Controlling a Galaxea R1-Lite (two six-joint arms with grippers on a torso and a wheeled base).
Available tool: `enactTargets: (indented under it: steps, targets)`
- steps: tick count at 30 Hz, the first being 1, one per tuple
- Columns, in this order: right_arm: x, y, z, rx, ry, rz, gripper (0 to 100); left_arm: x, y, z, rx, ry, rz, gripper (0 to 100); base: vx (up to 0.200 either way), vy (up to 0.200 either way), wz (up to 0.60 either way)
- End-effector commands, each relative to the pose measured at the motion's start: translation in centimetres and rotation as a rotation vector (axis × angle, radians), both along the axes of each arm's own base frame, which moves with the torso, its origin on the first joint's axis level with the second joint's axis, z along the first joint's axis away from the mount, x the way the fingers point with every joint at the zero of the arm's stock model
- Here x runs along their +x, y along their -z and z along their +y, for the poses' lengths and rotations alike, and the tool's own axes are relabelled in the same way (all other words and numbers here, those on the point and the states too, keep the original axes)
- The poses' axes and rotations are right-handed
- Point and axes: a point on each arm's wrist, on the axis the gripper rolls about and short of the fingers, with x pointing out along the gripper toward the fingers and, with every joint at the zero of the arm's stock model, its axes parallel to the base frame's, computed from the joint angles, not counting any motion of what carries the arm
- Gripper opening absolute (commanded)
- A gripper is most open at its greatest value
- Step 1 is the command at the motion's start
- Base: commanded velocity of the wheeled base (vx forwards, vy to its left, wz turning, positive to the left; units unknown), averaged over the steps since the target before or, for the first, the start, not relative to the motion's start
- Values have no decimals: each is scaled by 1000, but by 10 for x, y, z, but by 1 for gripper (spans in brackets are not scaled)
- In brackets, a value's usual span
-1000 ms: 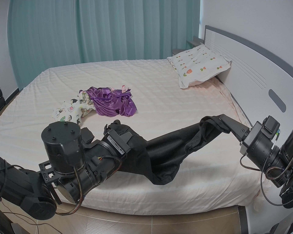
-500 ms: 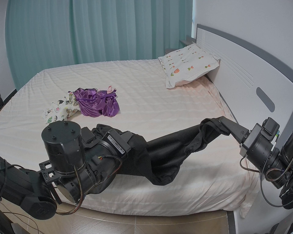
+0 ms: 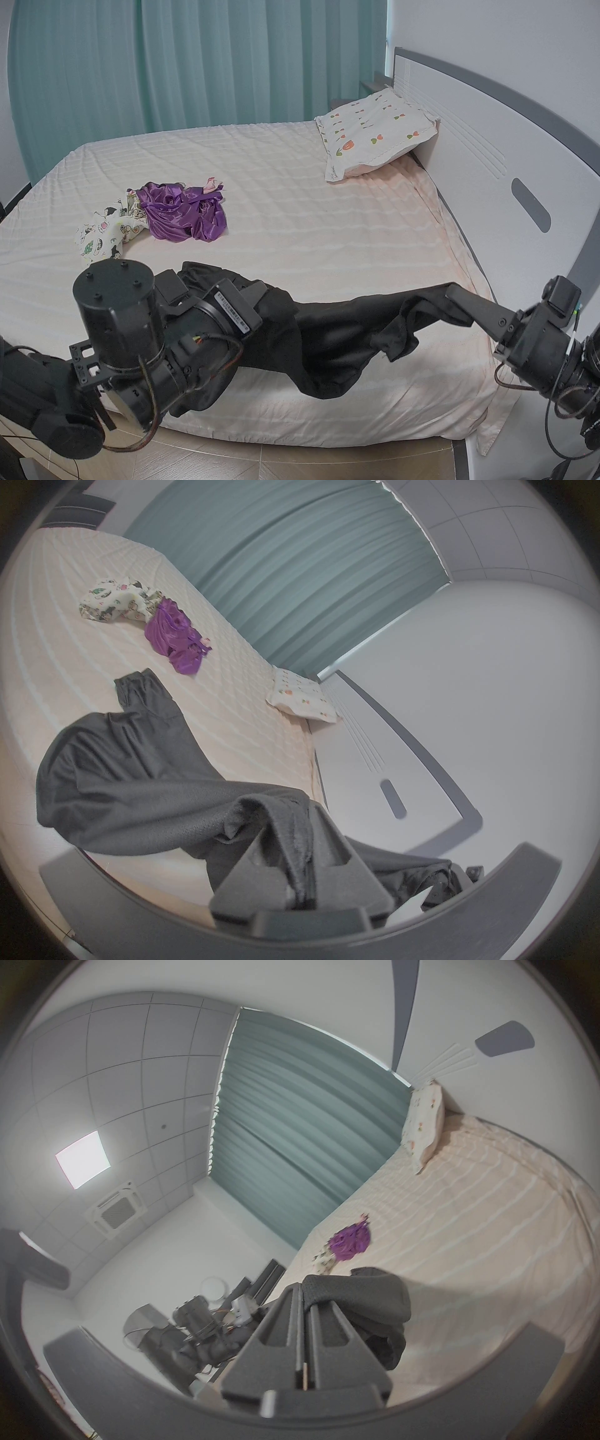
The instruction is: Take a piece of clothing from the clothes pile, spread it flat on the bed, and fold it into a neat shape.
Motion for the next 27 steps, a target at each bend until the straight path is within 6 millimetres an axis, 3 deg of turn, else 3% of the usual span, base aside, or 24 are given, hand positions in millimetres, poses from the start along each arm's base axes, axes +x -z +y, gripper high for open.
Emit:
enactTargets:
  steps: [1, 8, 11, 15, 19, 22, 26, 27]
  targets:
    - [-38, -7, -8, 42, -153, -55, 0, -32, -15, 10, -25, 72, -37, 0, -200, 0, 0]
    - [-67, -29, -34, 137, -353, -210, 0, -57, -48, 40, -45, 73, -64, 0, -200, 0, 0]
    - [-68, -37, -34, 164, -369, -241, 0, -54, -59, 46, -68, 34, -89, 0, -200, 0, 0]
    - [-56, -53, -29, 187, -318, -272, 0, -41, -70, 56, -86, -52, -123, 0, 0, 0, 0]
    - [-47, -57, -27, 180, -282, -273, 0, -39, -71, 57, -88, -61, -124, 0, 0, 0, 0]
    - [-34, -39, -16, 107, -271, -197, 0, -38, -67, 57, -78, -59, -111, 0, 0, 0, 0]
    - [-28, -35, -11, 88, -270, -175, 0, -38, -65, 55, -76, -55, -104, 0, 0, 0, 0]
    - [-18, -29, 3, 52, -281, -146, 0, -33, -61, 52, -63, -56, -92, 0, 0, 0, 0]
